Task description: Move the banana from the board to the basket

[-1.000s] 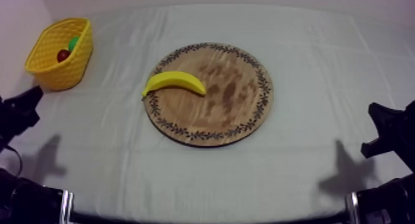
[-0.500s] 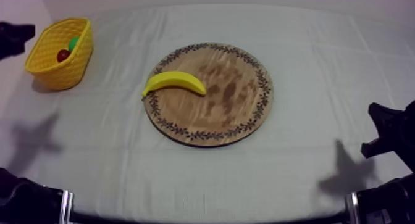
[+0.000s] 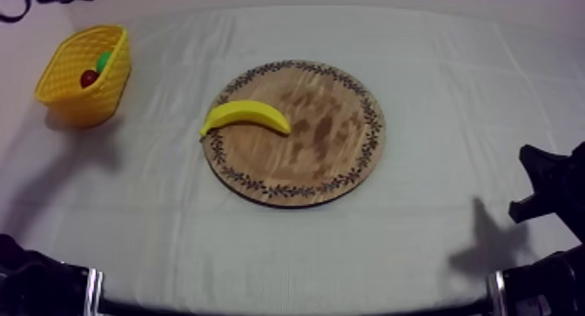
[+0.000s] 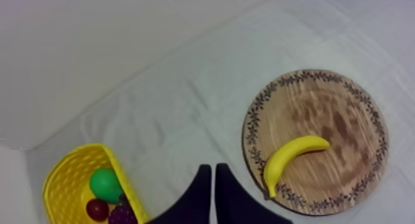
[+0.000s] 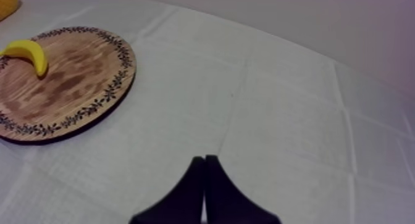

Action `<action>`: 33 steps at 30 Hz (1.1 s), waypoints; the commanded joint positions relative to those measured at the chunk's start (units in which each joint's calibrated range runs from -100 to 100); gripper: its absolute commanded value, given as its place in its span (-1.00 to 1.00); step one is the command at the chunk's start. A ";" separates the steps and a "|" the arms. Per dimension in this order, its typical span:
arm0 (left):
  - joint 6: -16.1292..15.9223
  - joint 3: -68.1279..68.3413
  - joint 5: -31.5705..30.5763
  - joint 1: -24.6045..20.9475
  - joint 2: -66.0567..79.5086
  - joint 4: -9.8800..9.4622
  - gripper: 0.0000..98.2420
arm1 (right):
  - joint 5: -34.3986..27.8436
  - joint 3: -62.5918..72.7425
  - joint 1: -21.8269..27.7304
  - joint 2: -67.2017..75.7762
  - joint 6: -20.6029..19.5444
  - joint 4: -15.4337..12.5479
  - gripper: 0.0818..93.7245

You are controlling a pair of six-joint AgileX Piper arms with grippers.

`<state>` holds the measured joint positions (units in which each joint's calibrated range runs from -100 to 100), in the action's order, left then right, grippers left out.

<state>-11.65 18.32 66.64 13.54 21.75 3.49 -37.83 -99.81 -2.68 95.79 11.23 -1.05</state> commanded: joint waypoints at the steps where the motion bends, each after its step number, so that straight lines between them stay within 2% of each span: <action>1: -0.61 -2.18 0.86 0.81 -3.37 0.00 -1.00 | 0.01 0.03 0.00 -0.03 0.02 0.00 -1.00; 17: -4.24 -10.23 9.56 8.52 -20.25 -0.96 -0.98 | 0.01 0.03 0.00 -0.03 0.02 0.00 -1.00; 30: -5.48 -14.49 14.56 12.08 -30.50 -3.03 -0.92 | 0.01 0.03 0.00 -0.03 0.02 0.00 -1.00; 33: -5.80 -14.84 14.97 12.37 -32.38 -3.01 -0.85 | 0.01 0.03 0.00 -0.03 0.02 0.00 -1.00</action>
<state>-17.31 3.50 81.52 25.89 -9.89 0.42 -37.83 -99.81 -2.68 95.79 11.23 -1.05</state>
